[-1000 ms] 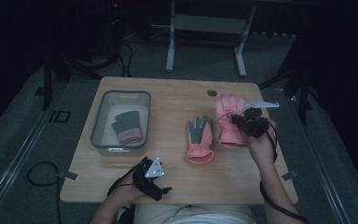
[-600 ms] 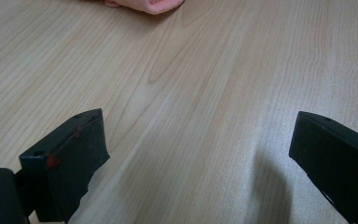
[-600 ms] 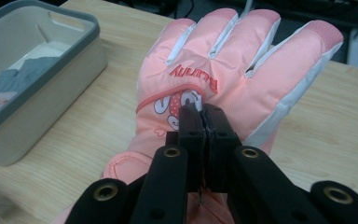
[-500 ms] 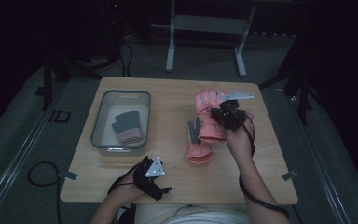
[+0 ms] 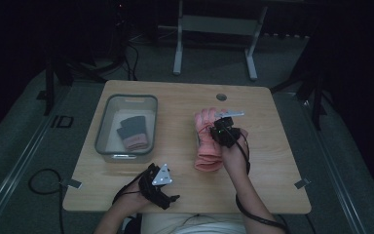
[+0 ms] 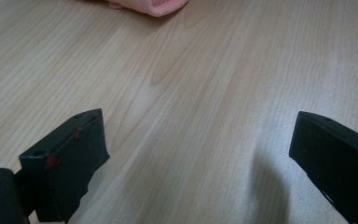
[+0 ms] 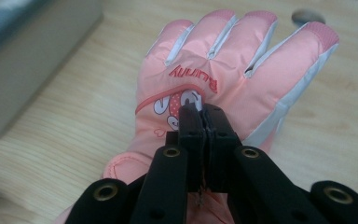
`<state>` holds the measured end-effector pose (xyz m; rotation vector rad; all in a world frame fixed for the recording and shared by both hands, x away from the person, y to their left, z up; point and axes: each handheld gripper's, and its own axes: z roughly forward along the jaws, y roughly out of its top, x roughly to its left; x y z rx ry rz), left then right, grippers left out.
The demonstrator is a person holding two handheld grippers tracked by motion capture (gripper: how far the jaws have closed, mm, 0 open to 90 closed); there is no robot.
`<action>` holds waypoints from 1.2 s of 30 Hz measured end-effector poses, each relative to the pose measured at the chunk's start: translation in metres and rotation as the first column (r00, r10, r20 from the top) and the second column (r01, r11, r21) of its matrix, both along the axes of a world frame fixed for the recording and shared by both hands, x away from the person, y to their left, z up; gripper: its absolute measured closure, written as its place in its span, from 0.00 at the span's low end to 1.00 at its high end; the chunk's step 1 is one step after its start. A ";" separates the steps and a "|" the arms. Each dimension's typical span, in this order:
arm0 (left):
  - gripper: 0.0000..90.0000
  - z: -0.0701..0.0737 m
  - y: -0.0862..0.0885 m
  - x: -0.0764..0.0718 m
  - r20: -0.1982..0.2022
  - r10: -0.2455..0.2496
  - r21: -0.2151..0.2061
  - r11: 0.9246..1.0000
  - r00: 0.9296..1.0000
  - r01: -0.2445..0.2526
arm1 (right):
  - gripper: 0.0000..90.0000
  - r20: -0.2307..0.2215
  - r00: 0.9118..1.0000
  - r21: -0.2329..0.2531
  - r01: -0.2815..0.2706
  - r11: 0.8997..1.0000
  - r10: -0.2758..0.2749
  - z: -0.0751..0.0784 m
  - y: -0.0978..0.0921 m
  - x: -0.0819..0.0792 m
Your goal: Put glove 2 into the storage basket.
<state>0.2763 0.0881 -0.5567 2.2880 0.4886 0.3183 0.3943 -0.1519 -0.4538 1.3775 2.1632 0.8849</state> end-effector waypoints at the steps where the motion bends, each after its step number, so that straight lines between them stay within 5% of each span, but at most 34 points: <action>1: 0.04 0.000 0.000 0.000 -0.001 0.000 0.000 1.000 1.000 0.000 | 0.97 -0.006 1.000 -0.004 0.008 1.000 -0.008 -0.006 0.000 0.001; 9: 0.04 0.003 -0.006 0.001 -0.007 0.004 -0.031 1.000 1.000 -0.004 | 0.96 -0.053 0.998 -0.003 0.012 1.000 -0.012 -0.033 -0.003 0.009; 14: 0.04 0.013 -0.010 0.004 -0.019 0.073 -0.087 0.993 0.997 -0.075 | 0.94 -0.075 0.997 0.013 -0.024 1.000 0.025 -0.038 -0.005 0.011; 20: 0.04 0.031 -0.017 0.012 -0.017 0.137 -0.128 0.982 0.990 -0.138 | 0.84 -0.071 0.995 0.040 -0.060 0.997 0.063 -0.035 -0.011 0.014; 22: 0.04 0.038 -0.019 0.016 -0.048 0.149 -0.139 0.978 0.988 -0.154 | 0.76 -0.066 0.995 0.059 -0.067 0.996 0.071 -0.032 -0.014 0.013; 24: 0.04 0.045 -0.022 0.020 -0.071 0.172 -0.137 0.974 0.983 -0.180 | 0.69 -0.036 0.995 0.075 -0.090 0.993 0.093 -0.022 -0.019 0.010; 30: 0.06 0.073 -0.028 0.040 -0.090 0.198 -0.122 0.970 0.976 -0.209 | 0.67 0.026 0.993 0.075 -0.120 0.990 0.118 0.005 -0.037 0.014; 35: 0.10 0.097 -0.029 0.062 -0.042 0.272 -0.136 0.952 0.961 -0.275 | 0.66 0.031 0.990 0.113 -0.142 0.983 0.140 0.010 -0.037 0.021; 36: 0.10 0.106 -0.028 0.079 -0.060 0.302 -0.169 0.936 0.952 -0.307 | 0.66 0.030 0.990 0.108 -0.144 0.984 0.141 0.009 -0.035 0.022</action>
